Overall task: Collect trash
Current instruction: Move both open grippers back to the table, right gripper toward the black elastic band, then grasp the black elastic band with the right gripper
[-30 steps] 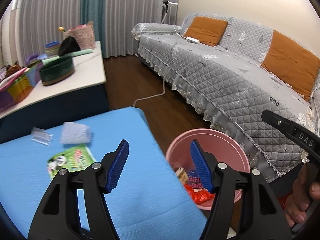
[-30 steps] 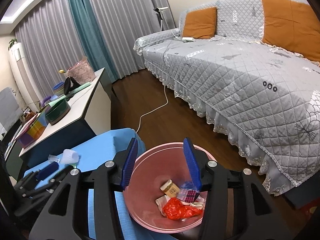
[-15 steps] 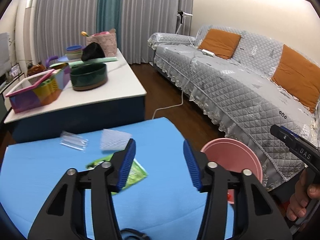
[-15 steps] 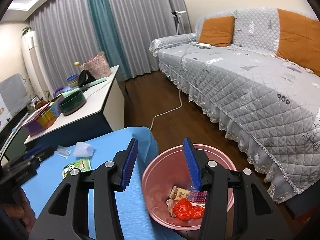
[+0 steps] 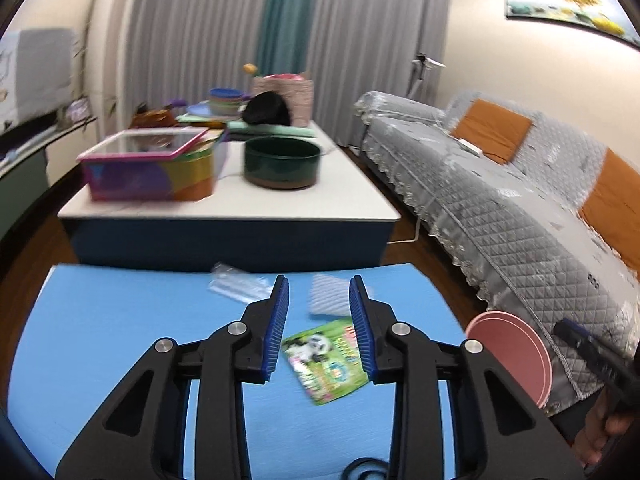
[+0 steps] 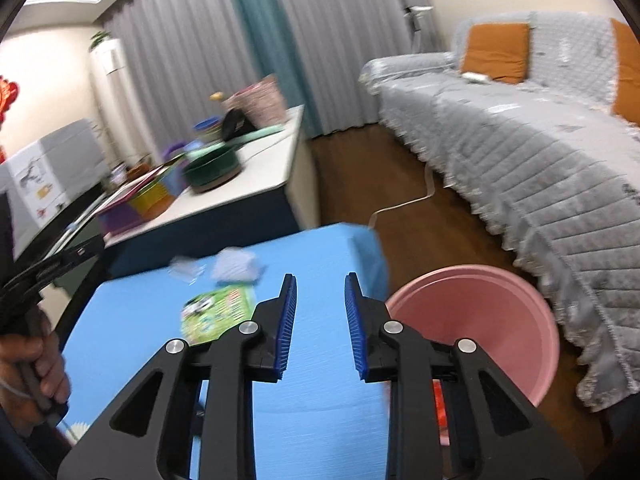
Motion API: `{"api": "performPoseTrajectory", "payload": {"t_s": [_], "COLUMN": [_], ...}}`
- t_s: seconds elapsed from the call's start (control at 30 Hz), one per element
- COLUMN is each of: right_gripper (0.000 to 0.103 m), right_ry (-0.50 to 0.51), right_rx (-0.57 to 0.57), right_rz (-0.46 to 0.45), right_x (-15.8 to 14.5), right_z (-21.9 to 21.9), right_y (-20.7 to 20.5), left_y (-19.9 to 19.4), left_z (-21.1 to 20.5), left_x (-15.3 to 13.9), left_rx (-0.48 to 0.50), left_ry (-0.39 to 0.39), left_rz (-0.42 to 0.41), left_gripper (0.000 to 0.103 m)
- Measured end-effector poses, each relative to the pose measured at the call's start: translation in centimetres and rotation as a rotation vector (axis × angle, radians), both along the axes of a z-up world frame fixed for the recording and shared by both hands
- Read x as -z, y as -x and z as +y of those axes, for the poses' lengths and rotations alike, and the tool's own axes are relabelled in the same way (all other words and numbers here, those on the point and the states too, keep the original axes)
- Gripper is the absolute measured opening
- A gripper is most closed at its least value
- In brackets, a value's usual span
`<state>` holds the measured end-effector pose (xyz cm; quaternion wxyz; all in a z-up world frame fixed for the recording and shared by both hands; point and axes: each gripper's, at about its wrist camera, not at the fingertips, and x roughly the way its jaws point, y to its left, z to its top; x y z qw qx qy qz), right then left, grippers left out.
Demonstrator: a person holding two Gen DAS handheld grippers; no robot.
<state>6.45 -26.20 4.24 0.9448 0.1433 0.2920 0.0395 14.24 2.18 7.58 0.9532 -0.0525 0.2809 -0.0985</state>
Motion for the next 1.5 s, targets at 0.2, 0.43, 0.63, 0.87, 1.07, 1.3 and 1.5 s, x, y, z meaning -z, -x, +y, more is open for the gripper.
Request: {"api": "performPoseTrajectory", "payload": {"t_s": [0.2, 0.43, 0.63, 0.87, 1.07, 1.3, 1.5], "right_gripper": [0.026, 0.026, 0.040, 0.051, 0.035, 0.010, 0.009], "right_ry": [0.018, 0.019, 0.037, 0.152, 0.241, 0.228, 0.187], "right_rx": [-0.172, -0.317, -0.441, -0.519, -0.524, -0.480, -0.364], "right_rz": [0.054, 0.145, 0.217, 0.285, 0.288, 0.269, 0.264], "right_x": [2.3, 5.3, 7.1, 9.2, 9.7, 9.3, 8.9], "right_z": [6.1, 11.1, 14.8, 17.4, 17.9, 16.6, 13.8], "right_y": [-0.5, -0.9, -0.9, -0.1, -0.3, -1.1, -2.6], "left_y": [0.9, 2.6, 3.9, 4.1, 3.6, 2.4, 0.6], "left_z": [4.0, 7.8, 9.9, 10.9, 10.3, 8.9, 6.8], "left_x": [-0.2, -1.0, -1.0, -0.6, -0.3, 0.6, 1.6], "left_rx": [-0.074, -0.140, -0.169, -0.181, -0.173, -0.164, -0.139], "left_ry": [0.049, 0.080, 0.089, 0.107, 0.097, 0.080, 0.057], "left_rz": [-0.005, -0.025, -0.024, -0.007, 0.002, 0.027, 0.053], "left_gripper": [0.031, 0.031, 0.031, 0.031, 0.031, 0.031, 0.031]}}
